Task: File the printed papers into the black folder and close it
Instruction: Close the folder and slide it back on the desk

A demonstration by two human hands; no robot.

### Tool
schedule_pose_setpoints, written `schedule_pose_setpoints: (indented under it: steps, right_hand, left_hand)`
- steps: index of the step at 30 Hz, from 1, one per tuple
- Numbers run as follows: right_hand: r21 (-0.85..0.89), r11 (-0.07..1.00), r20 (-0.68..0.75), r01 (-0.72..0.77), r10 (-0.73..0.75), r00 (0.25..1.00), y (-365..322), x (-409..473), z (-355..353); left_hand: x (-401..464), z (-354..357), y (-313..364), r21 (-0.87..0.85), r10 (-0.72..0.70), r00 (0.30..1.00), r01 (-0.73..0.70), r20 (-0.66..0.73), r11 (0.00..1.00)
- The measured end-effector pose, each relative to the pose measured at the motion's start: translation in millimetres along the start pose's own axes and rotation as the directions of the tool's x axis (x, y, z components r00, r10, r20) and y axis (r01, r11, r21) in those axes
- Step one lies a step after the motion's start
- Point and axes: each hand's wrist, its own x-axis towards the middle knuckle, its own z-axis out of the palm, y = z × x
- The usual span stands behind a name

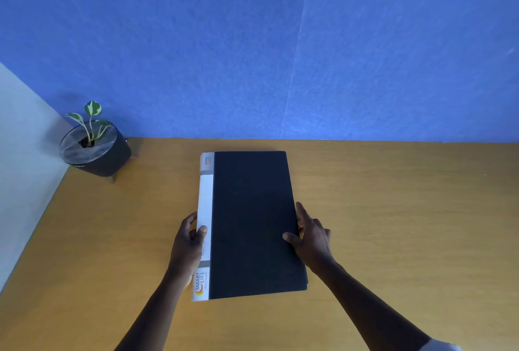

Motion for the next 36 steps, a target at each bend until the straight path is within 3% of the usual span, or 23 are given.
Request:
schedule_pose_setpoints:
  steps: [5, 10, 18, 28, 36]
  right_hand:
    - [-0.039, 0.999, 0.006, 0.009, -0.008, 1.000, -7.8, 19.7, 4.9]
    - [-0.062, 0.998, 0.024, 0.002, 0.000, 1.000, -17.1, 42.0, 3.0]
    - [-0.104, 0.994, 0.051, -0.012, 0.018, 0.999, -27.4, 58.9, 0.1]
    - [-0.190, 0.982, 0.050, -0.012, 0.022, 0.999, -32.0, 66.5, 2.1]
    - [-0.202, 0.979, 0.069, -0.013, 0.028, 0.997, -35.0, 65.6, 1.4]
  left_hand:
    - [19.3, 0.8, 11.6, 0.256, 0.078, 0.996, -0.061, -0.053, 0.965]
    - [39.9, 1.4, 23.5, 0.402, 0.080, 0.994, -0.042, -0.078, 0.915]
    - [62.3, 1.5, 29.5, 0.561, 0.146, 0.980, -0.045, -0.136, 0.827]
    - [63.6, 0.4, 32.5, 0.613, 0.155, 0.975, -0.025, -0.160, 0.789]
    - [56.2, 9.2, 40.1, 0.772, 0.219, 0.957, 0.008, -0.190, 0.636]
